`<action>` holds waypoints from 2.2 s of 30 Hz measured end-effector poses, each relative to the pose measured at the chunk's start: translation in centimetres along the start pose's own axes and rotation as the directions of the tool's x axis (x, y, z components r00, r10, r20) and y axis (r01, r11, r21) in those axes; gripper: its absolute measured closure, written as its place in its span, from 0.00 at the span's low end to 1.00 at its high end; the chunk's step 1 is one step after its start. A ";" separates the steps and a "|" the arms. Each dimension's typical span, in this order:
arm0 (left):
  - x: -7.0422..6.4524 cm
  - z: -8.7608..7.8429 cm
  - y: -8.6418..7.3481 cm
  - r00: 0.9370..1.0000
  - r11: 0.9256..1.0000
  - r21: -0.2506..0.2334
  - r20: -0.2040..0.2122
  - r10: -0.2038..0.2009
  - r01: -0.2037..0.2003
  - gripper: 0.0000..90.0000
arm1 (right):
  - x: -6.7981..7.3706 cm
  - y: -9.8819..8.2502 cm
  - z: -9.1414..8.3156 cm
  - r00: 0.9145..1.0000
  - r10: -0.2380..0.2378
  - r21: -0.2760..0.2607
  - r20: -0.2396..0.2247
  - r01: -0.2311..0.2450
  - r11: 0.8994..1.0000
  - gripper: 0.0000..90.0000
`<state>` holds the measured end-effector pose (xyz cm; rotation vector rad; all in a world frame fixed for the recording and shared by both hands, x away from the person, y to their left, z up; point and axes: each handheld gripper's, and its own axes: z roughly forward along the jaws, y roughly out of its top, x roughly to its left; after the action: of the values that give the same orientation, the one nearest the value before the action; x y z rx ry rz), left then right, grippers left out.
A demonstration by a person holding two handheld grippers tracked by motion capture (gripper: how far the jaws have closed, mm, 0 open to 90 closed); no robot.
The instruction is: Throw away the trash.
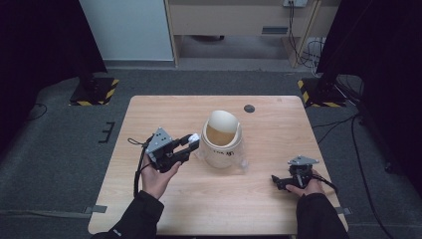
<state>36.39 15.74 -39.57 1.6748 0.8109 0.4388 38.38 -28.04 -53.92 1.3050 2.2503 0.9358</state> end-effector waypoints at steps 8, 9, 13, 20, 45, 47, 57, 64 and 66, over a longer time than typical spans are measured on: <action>-0.3 1.7 -0.1 1.000 1.000 0.012 0.008 0.004 -0.004 0.70 | 0.0 0.0 0.0 1.000 0.000 0.000 0.000 0.000 1.000 0.01; -0.3 1.9 -0.1 1.000 1.000 0.014 0.009 0.004 -0.004 0.70 | 0.0 0.0 0.0 1.000 0.001 -0.001 0.000 -0.001 1.000 0.01; -0.5 2.6 -0.1 1.000 1.000 0.015 0.011 0.007 -0.007 0.70 | 0.0 0.0 0.0 1.000 0.000 0.000 0.000 0.000 1.000 0.01; -0.6 4.0 -0.2 1.000 1.000 0.028 0.015 0.002 -0.003 0.70 | 0.0 0.0 0.0 1.000 0.001 -0.001 0.000 -0.001 1.000 0.01; -0.6 7.3 -0.8 1.000 0.996 0.084 0.008 0.013 -0.013 0.70 | 0.0 0.0 0.0 1.000 0.000 0.000 0.000 0.000 1.000 0.01; -0.6 7.6 -0.9 1.000 0.995 0.095 0.007 0.017 -0.018 0.70 | 0.0 0.0 0.0 1.000 0.000 0.000 0.000 0.000 1.000 0.01; -0.6 8.7 -1.1 1.000 0.993 0.117 0.001 0.017 -0.017 0.69 | 0.0 0.0 0.0 1.000 0.000 0.000 0.000 0.000 1.000 0.01; -0.7 8.9 -1.2 1.000 0.994 0.108 0.013 0.024 -0.026 0.59 | 0.0 0.0 0.0 1.000 0.002 -0.001 0.000 -0.002 1.000 0.01; -0.8 8.7 -1.1 1.000 0.994 0.107 0.013 0.028 -0.029 0.56 | 0.0 0.0 0.0 1.000 0.000 -0.001 0.000 0.000 1.000 0.01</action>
<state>41.34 9.19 -42.86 1.7887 0.8148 0.4113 38.38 -28.05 -53.93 1.3042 2.2500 0.9361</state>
